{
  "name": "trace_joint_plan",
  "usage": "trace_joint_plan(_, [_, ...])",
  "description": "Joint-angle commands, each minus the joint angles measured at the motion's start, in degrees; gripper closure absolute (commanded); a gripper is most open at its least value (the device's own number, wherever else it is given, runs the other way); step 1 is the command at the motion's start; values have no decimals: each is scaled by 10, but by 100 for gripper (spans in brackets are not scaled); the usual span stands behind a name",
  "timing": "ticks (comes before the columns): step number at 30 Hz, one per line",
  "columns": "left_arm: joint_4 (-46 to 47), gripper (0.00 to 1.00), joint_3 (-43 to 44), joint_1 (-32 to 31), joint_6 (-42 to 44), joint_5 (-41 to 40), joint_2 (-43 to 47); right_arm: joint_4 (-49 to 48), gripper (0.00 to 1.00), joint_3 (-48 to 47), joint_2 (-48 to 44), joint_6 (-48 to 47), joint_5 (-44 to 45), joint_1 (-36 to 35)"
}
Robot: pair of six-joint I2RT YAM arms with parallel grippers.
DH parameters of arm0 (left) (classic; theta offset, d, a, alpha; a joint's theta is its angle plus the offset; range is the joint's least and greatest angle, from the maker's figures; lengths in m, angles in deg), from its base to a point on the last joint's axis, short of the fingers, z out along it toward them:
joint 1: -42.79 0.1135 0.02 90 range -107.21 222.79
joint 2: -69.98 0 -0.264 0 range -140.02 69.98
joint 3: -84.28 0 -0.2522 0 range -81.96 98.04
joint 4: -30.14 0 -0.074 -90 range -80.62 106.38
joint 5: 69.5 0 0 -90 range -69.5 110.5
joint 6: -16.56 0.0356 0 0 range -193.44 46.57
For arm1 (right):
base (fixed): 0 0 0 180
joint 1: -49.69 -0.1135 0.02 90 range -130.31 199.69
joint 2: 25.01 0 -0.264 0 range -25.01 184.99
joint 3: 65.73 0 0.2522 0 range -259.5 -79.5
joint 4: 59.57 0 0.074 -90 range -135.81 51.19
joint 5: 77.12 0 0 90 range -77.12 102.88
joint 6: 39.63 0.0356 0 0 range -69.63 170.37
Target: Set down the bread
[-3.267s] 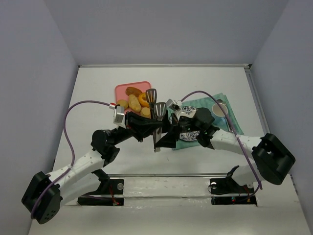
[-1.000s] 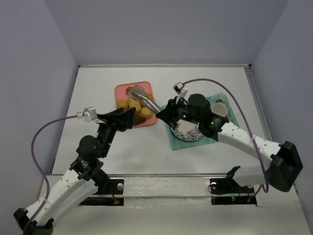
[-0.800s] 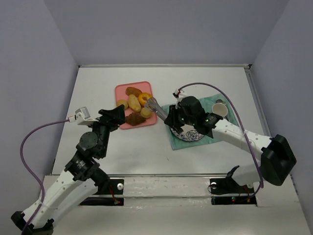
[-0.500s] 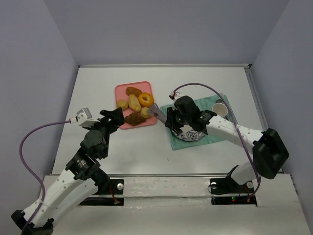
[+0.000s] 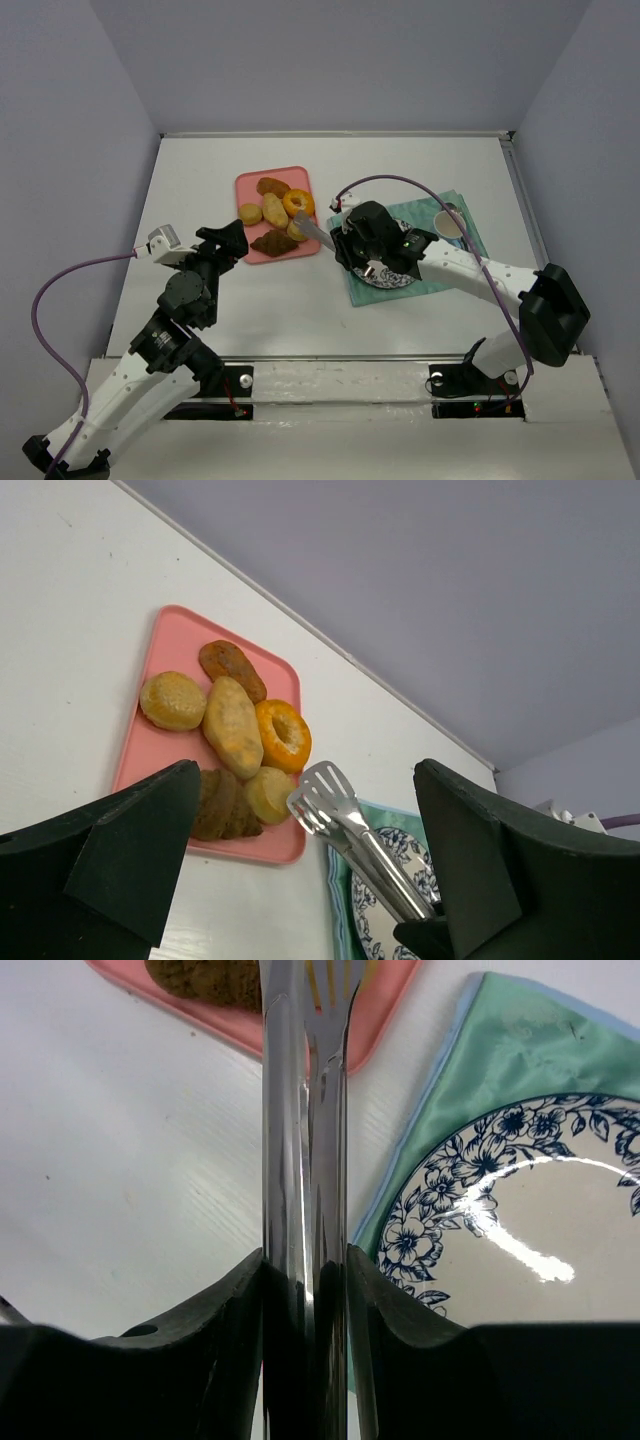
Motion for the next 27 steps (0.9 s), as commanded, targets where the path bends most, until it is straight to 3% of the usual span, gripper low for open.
trace_joint_plan(1, [27, 1, -4, -2, 8, -26, -6, -9, 59, -29, -25, -124, 85, -36])
trace_joint_plan(7, [27, 1, -3, -2, 11, -30, -13, -24, 59, -20, -10, -214, 209, -85])
trace_joint_plan(12, [25, 1, -4, -1, 11, -34, -10, -24, 59, -34, 34, -231, 316, -103])
trace_joint_plan(27, [15, 1, -6, -2, 5, -47, 6, -25, 54, -57, 79, -249, 313, -119])
